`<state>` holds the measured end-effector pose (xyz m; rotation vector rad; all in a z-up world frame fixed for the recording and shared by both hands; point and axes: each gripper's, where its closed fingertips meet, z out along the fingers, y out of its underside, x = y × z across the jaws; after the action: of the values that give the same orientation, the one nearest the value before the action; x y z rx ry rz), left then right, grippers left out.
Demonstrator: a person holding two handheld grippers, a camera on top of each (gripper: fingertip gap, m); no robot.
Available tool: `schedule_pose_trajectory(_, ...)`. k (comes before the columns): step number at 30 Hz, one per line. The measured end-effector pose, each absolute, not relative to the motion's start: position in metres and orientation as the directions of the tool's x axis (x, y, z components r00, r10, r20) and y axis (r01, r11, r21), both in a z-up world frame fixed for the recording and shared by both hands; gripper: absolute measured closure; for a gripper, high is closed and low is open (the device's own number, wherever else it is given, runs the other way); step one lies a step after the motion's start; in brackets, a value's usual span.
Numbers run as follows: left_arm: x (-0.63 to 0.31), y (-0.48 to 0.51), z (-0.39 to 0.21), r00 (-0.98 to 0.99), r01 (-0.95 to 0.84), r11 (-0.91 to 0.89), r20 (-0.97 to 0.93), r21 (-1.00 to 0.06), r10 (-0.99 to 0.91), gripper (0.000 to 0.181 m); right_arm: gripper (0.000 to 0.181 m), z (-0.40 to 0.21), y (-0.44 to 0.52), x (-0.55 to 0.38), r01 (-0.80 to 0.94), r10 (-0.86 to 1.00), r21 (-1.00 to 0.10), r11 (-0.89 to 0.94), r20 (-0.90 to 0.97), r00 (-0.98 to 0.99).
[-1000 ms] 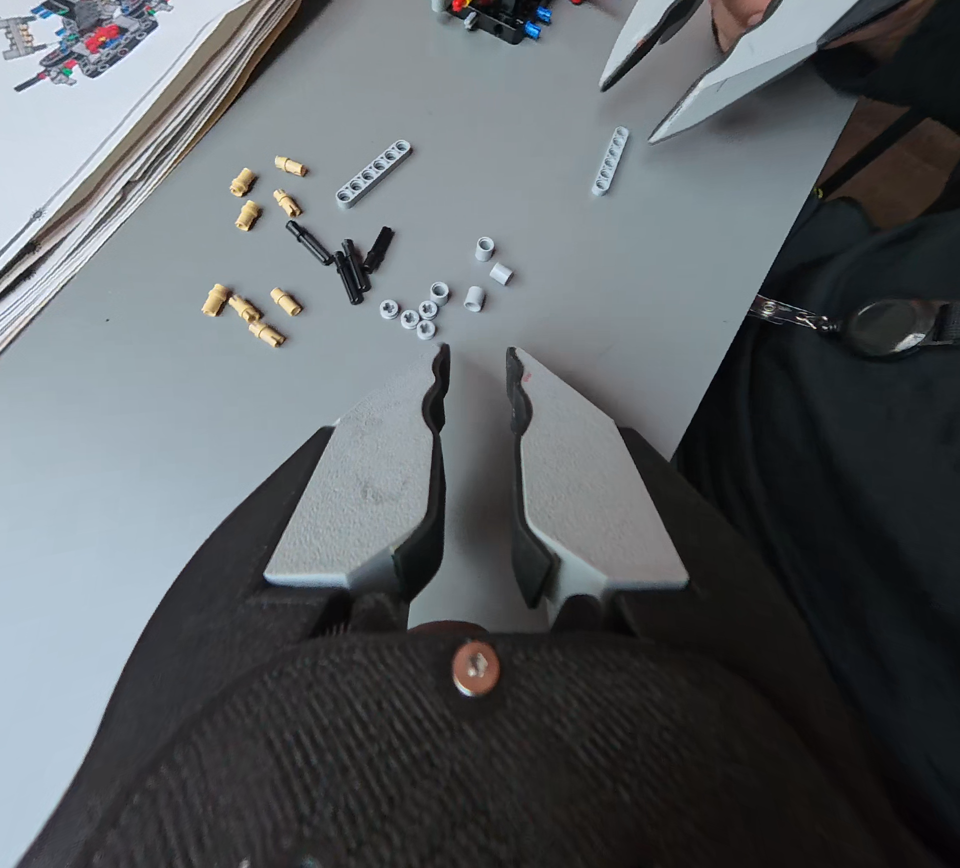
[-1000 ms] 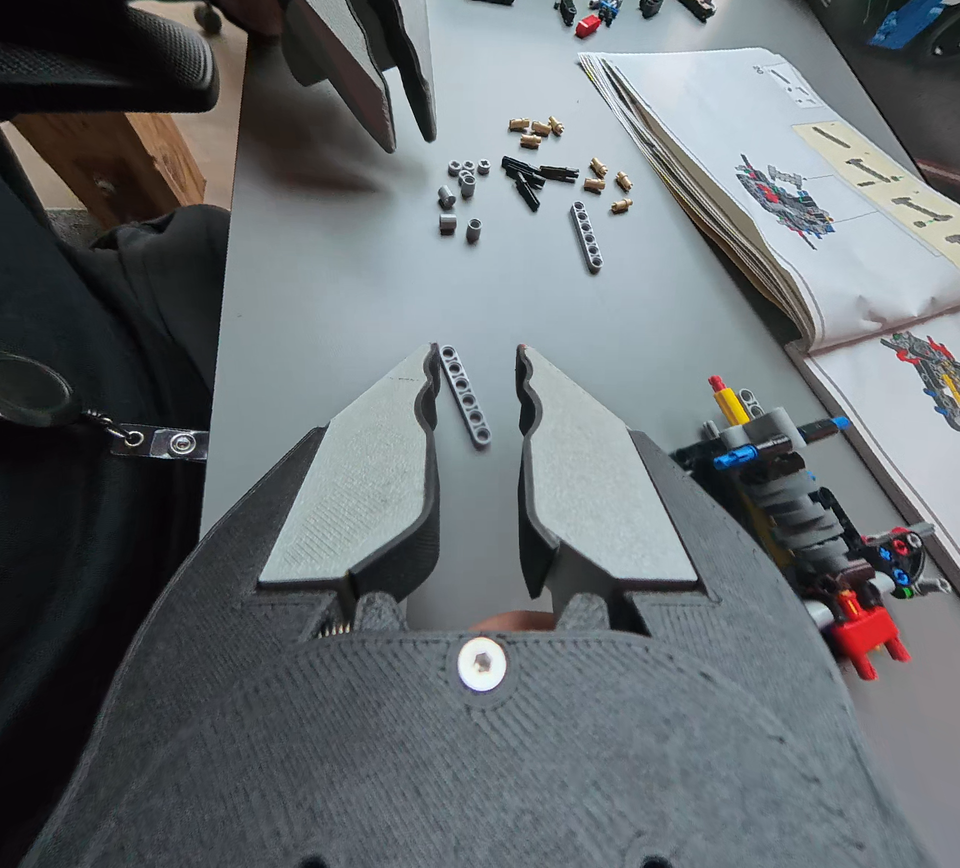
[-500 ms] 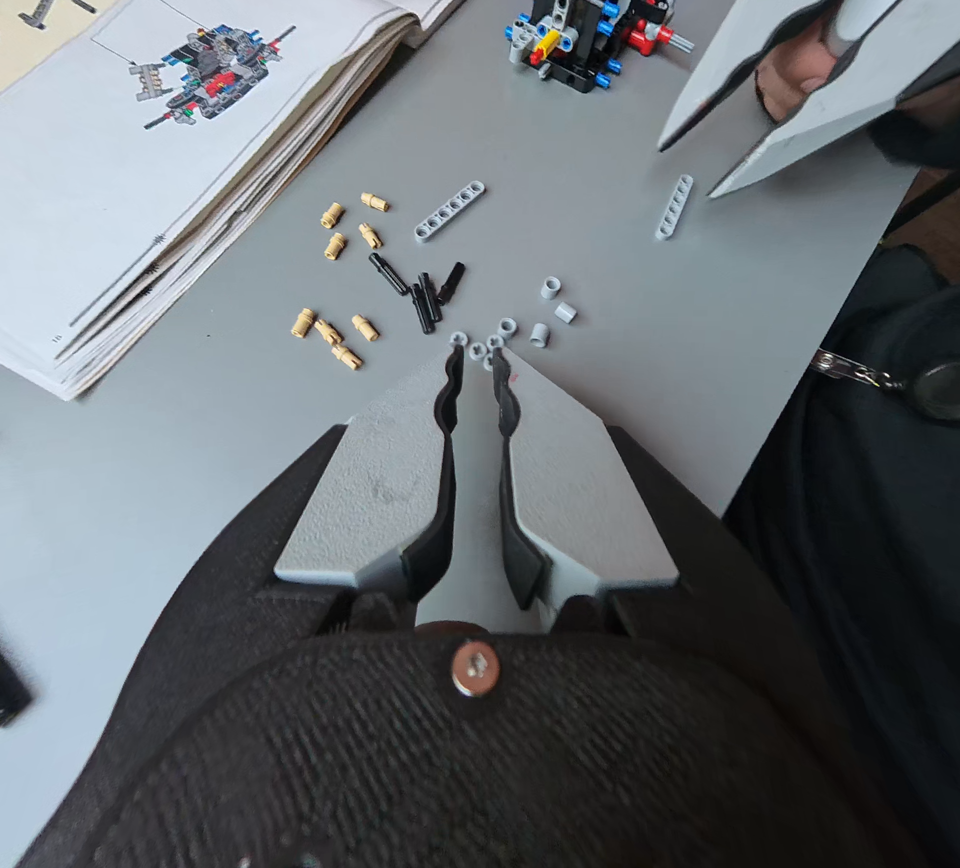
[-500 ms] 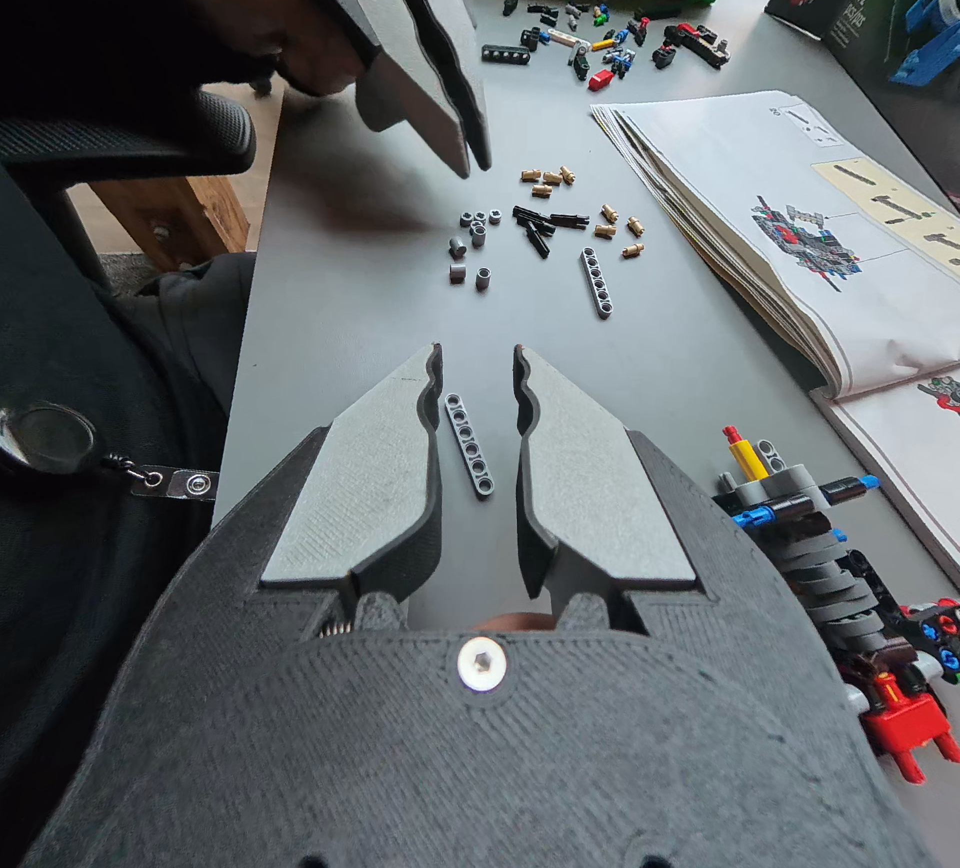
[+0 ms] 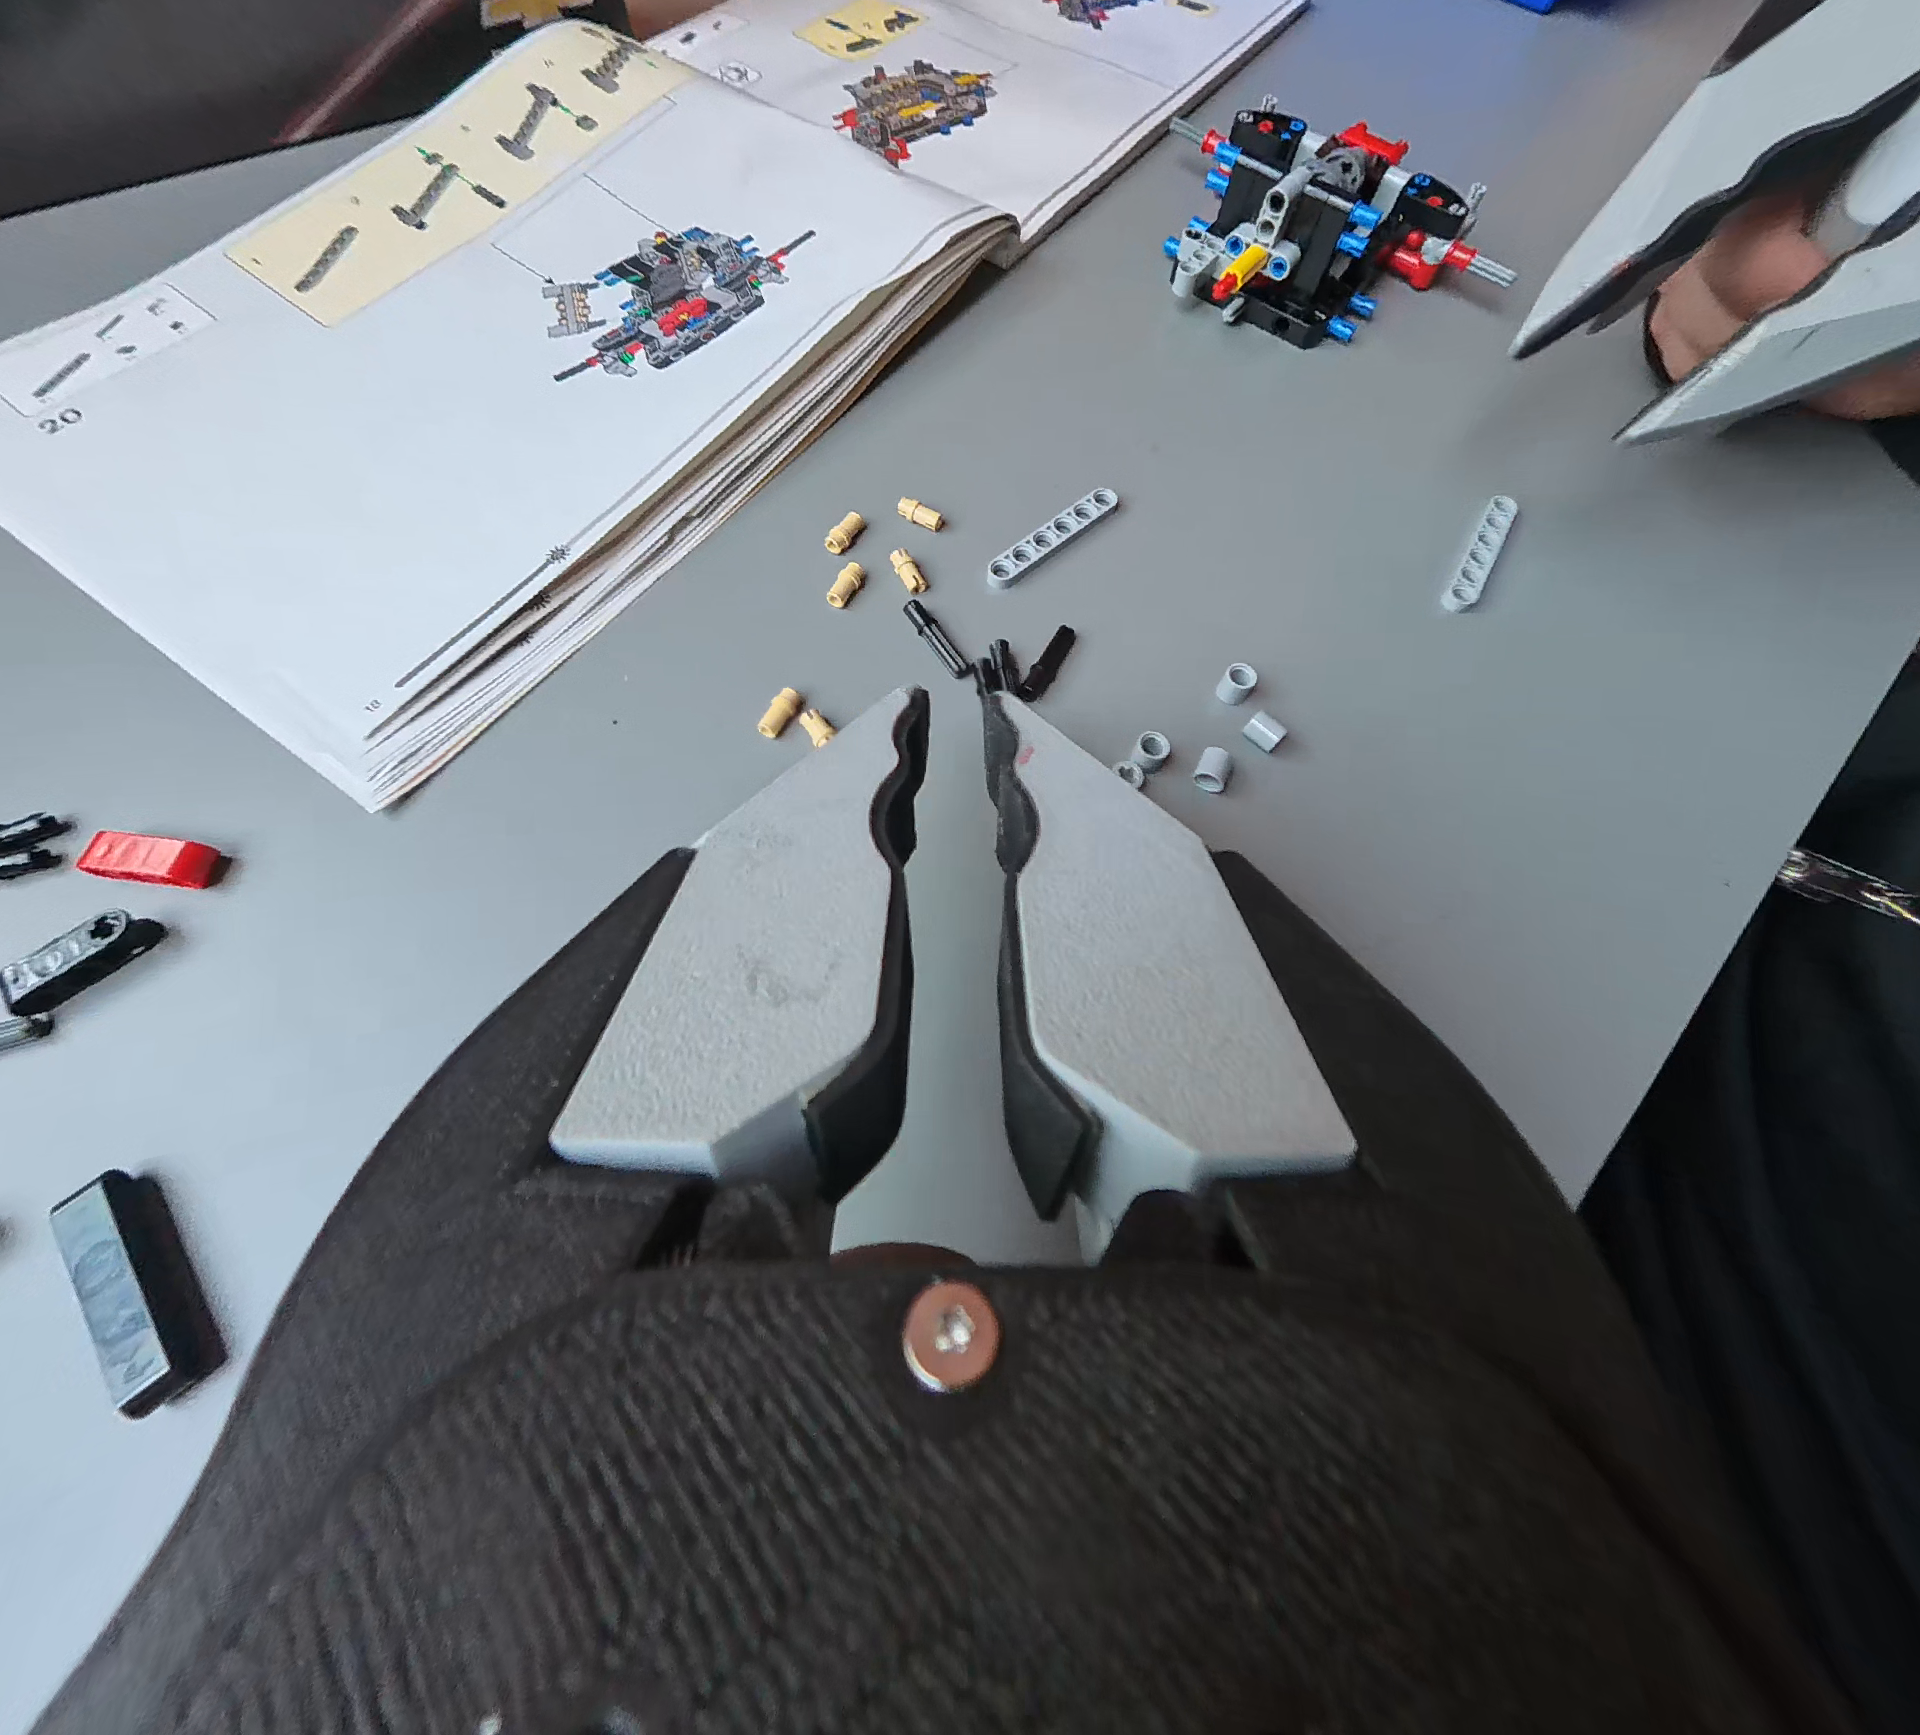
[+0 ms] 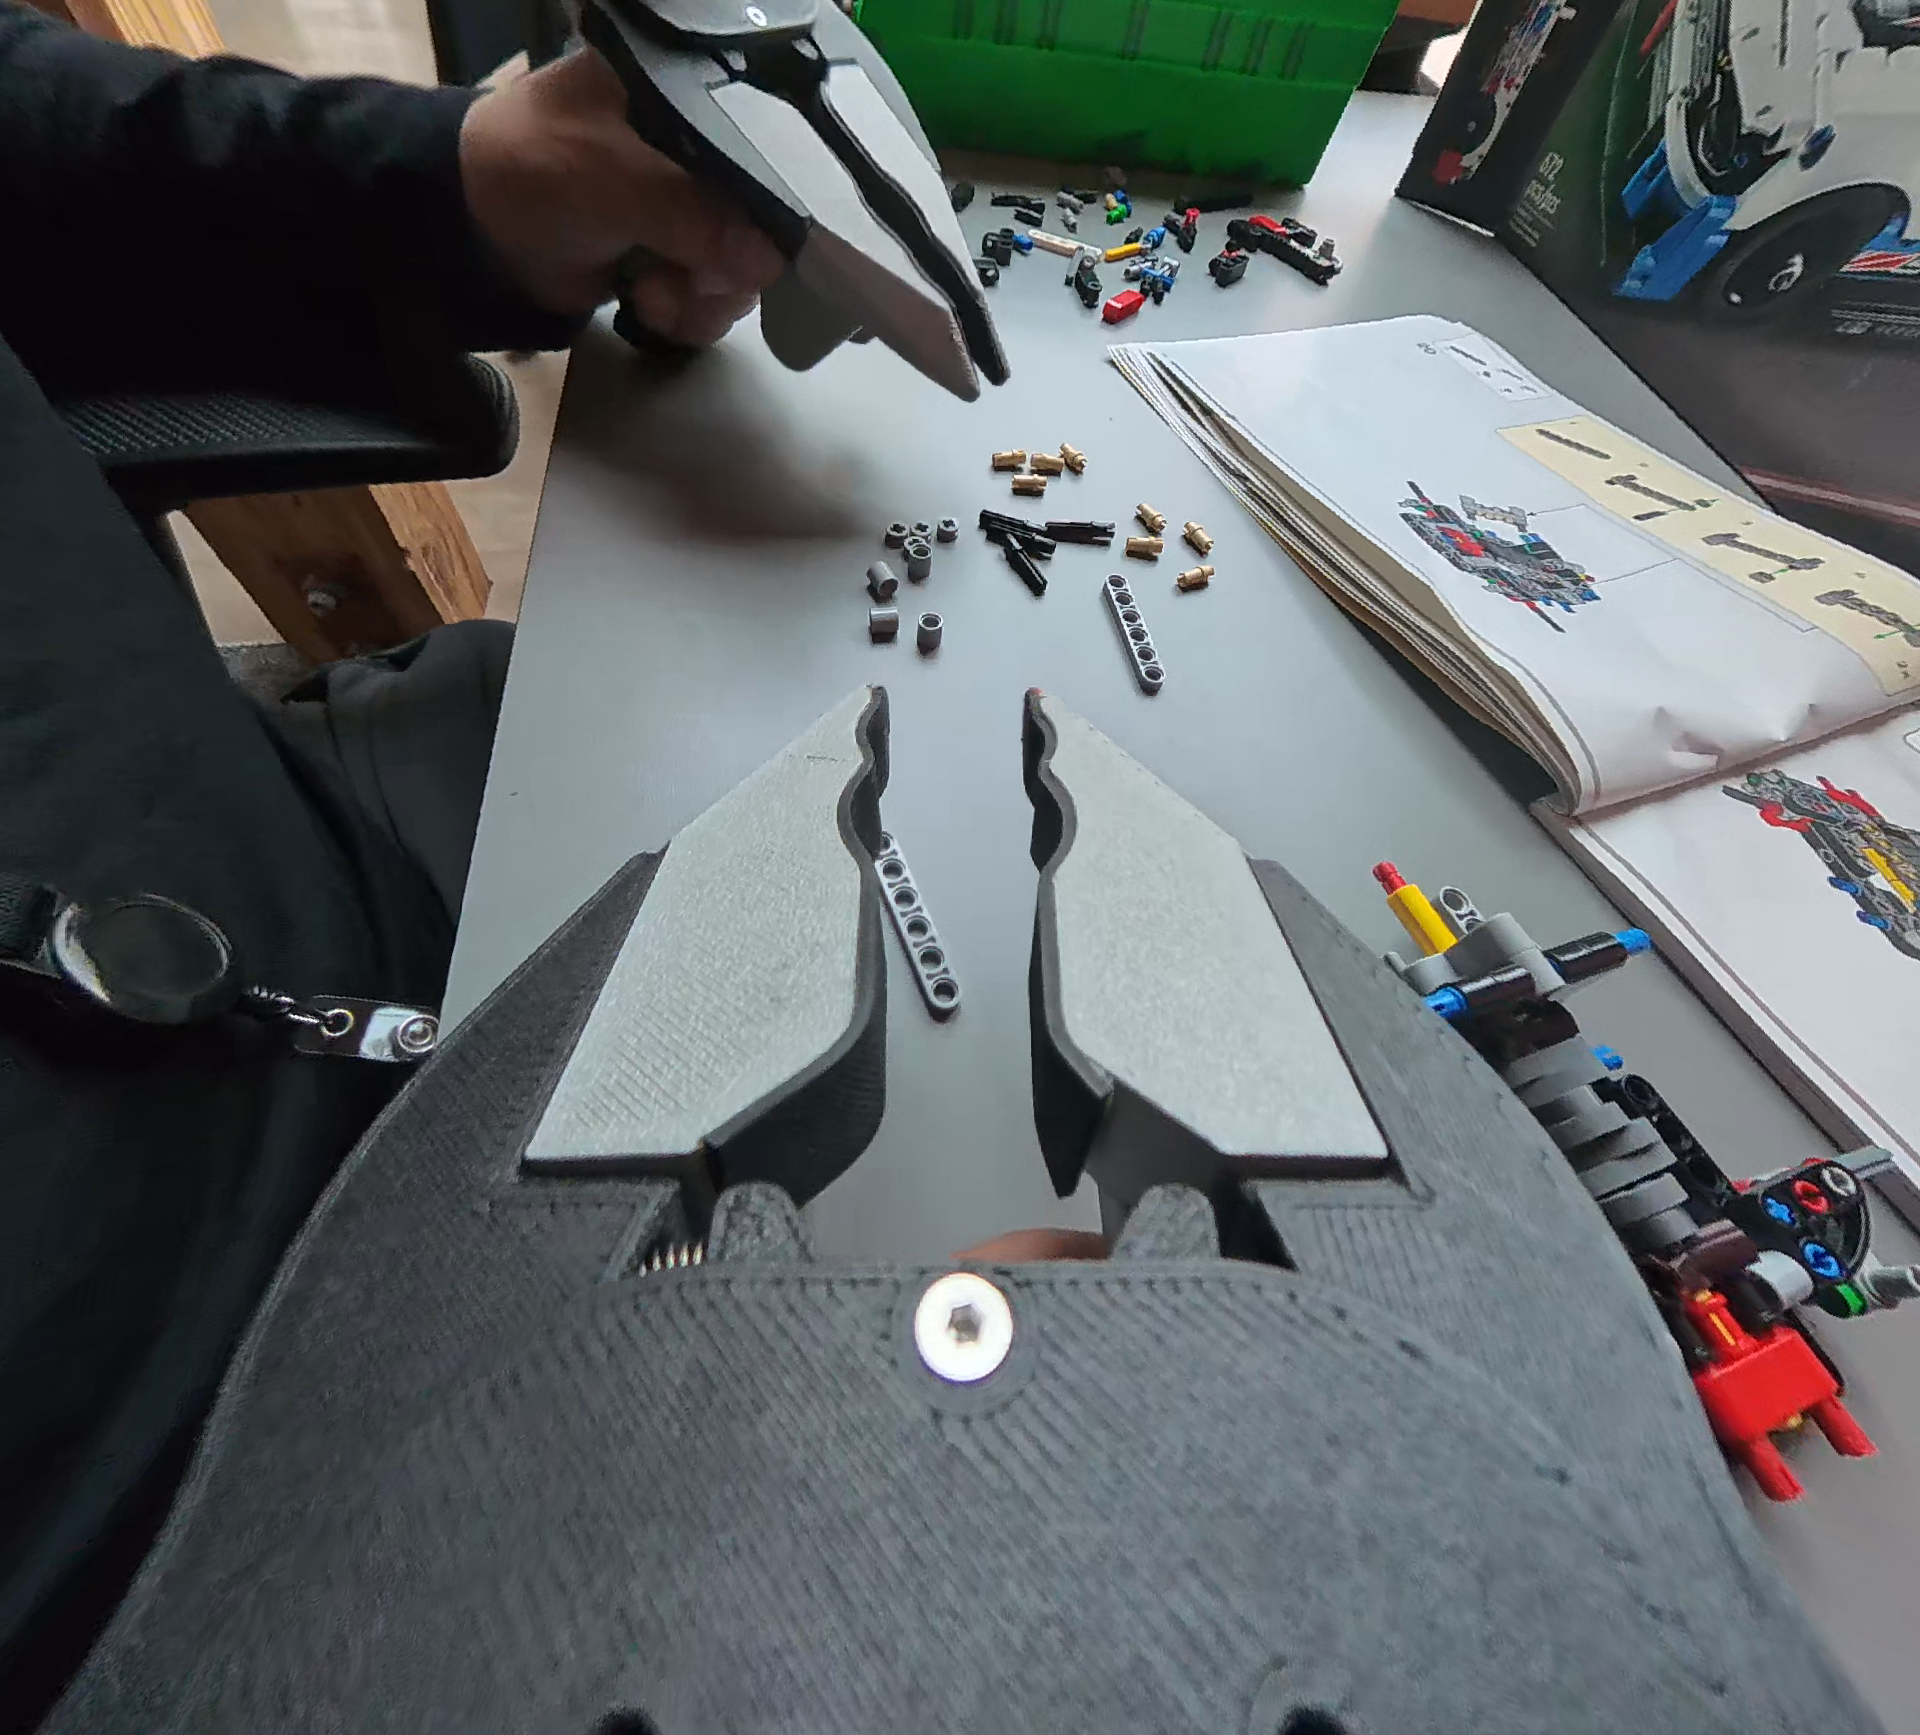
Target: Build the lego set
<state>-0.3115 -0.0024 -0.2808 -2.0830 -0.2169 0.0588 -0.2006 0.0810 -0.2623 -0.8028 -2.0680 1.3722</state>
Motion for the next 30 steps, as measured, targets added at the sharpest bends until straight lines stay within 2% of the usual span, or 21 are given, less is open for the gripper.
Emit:
schedule_pose_trajectory(8, -0.305, 0.000, -0.286, 0.990, 0.075, -0.522, -0.001, -0.850, 0.143, 0.172, 0.159, -0.256, 0.085, -0.203, 0.168, 0.735, -0.948, 0.270, 0.091, -0.672)
schedule_pose_trajectory(30, -0.297, 0.003, -0.288, 0.996, 0.071, -0.537, 0.034, -0.841, 0.080, 0.168, 0.157, -0.249, 0.088, -0.208, 0.151, 0.746, -0.963, 0.224, 0.070, -0.662)
